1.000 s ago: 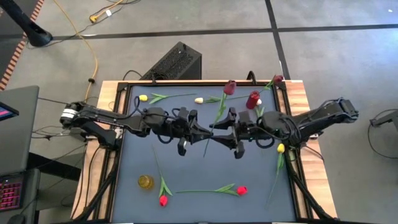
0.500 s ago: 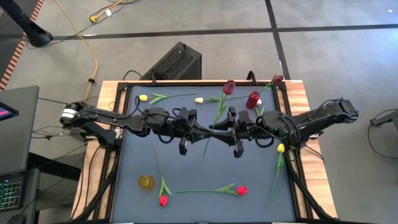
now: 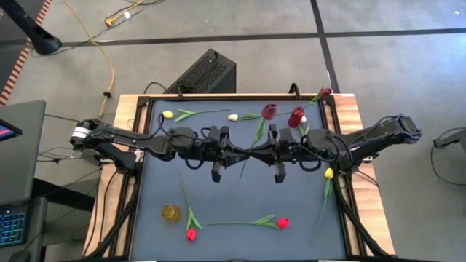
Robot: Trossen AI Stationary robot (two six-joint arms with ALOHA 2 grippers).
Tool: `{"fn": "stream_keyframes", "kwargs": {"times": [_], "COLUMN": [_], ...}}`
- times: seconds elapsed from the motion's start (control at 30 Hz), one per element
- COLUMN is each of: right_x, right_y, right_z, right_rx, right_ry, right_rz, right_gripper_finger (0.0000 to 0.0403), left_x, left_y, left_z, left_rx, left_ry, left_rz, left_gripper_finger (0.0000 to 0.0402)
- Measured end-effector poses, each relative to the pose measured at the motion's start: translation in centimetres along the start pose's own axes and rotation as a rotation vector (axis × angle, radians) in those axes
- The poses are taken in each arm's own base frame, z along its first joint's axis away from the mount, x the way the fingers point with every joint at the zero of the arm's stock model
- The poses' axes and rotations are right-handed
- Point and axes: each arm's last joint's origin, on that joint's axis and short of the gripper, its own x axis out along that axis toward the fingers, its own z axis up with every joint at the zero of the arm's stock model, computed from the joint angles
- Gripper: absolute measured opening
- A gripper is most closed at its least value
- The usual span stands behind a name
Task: Sort flowers into vase by color
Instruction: Put the dark red flower into the red vase
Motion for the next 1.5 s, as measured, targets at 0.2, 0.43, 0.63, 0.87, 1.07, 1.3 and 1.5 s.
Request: {"fn": "stream_keyframes", "kwargs": {"times": [0.2,0.43,0.63,0.87,1.07,1.3,1.5], "right_x": [-3.6,-9.7,-13.5,-16.4,-17.6,-17.3,-16.4], "right_y": [0.9,1.5,0.7,-1.7,-4.3,-6.9,-8.2], "right_z": [1.3,1.8,1.2,-2.2,-4.9,-6.2,-5.2], "right_rx": [-0.071,-0.182,-0.244,-0.265,-0.443,-0.379,-0.47], "right_ry": [0.082,0.184,0.142,0.08,0.106,0.06,-0.1], "right_rz": [-0.04,-0.302,-0.471,-0.564,-0.744,-0.83,-0.705], "right_gripper_finger": [0.0022,0.0022,0.0023,0.0024,0.0024,0.0025,0.0025], "left_x": [-0.5,-1.9,-2.1,-2.2,-2.4,-2.6,-2.9], "left_y": [0.3,0.7,1.2,2.4,3.8,5.2,6.7], "left_z": [-0.5,-0.5,-0.3,0.2,0.8,1.3,1.5], "left_rx": [0.01,0.011,-0.013,-0.032,-0.036,-0.017,0.012], "left_ry": [0.079,0.191,0.199,0.148,0.085,0.076,0.122], "left_rz": [0.118,0.211,0.236,0.362,0.487,0.532,0.543], "left_gripper_finger": [0.0146,0.0217,0.0218,0.0217,0.0217,0.0217,0.0217]}}
